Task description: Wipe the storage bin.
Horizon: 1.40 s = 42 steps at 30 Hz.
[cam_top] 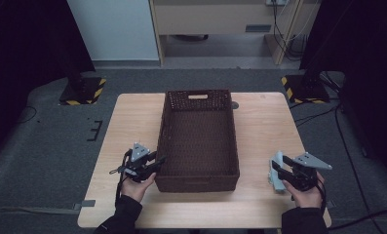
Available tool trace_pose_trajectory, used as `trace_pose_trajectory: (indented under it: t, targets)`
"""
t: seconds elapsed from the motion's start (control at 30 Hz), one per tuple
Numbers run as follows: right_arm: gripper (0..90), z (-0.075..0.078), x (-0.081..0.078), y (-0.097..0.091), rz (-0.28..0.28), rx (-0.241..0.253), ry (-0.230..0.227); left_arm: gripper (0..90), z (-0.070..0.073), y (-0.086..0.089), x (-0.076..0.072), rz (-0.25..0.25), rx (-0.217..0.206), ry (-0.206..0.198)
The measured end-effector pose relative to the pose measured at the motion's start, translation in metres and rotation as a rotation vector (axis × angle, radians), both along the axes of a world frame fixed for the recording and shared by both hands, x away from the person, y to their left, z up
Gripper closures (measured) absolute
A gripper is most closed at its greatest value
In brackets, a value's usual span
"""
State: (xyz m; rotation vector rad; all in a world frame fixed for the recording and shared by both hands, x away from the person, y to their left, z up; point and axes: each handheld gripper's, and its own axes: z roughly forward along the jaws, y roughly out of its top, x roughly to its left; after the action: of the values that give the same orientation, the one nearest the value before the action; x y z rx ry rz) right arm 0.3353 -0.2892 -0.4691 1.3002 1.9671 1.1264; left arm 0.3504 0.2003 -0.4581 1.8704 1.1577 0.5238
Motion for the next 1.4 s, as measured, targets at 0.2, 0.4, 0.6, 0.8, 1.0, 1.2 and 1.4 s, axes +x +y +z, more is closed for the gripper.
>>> trace_pose_trajectory:
  t: [0.2, 0.4, 0.6, 0.8, 1.0, 1.2, 1.4]
  targets:
    - [52.7, 0.014, 0.007, 0.019, 0.055, 0.030, -0.016, 61.0, 0.000, 0.000, 0.000, -0.004, 0.008, -0.002]
    - [54.8, 0.024, 0.020, 0.036, 0.075, 0.051, -0.009, 60.7, 0.001, -0.001, 0.001, -0.009, 0.022, 0.001]
    - [54.8, 0.033, 0.031, 0.054, 0.116, 0.062, -0.005, 61.2, 0.001, -0.001, 0.000, -0.009, 0.022, -0.003]
    - [55.7, 0.042, 0.042, 0.075, 0.163, 0.078, -0.017, 62.7, 0.001, -0.002, 0.000, -0.009, 0.023, -0.008]
    - [57.0, 0.047, 0.054, 0.095, 0.188, 0.097, -0.023, 63.4, 0.002, -0.002, 0.001, -0.014, 0.030, -0.006]
    - [57.3, 0.038, 0.065, 0.113, 0.216, 0.071, 0.009, 63.2, 0.002, -0.002, 0.001, -0.013, 0.033, -0.009]
    - [56.9, 0.024, 0.068, 0.117, 0.216, 0.025, 0.057, 60.4, 0.001, -0.001, 0.001, -0.004, 0.025, -0.007]
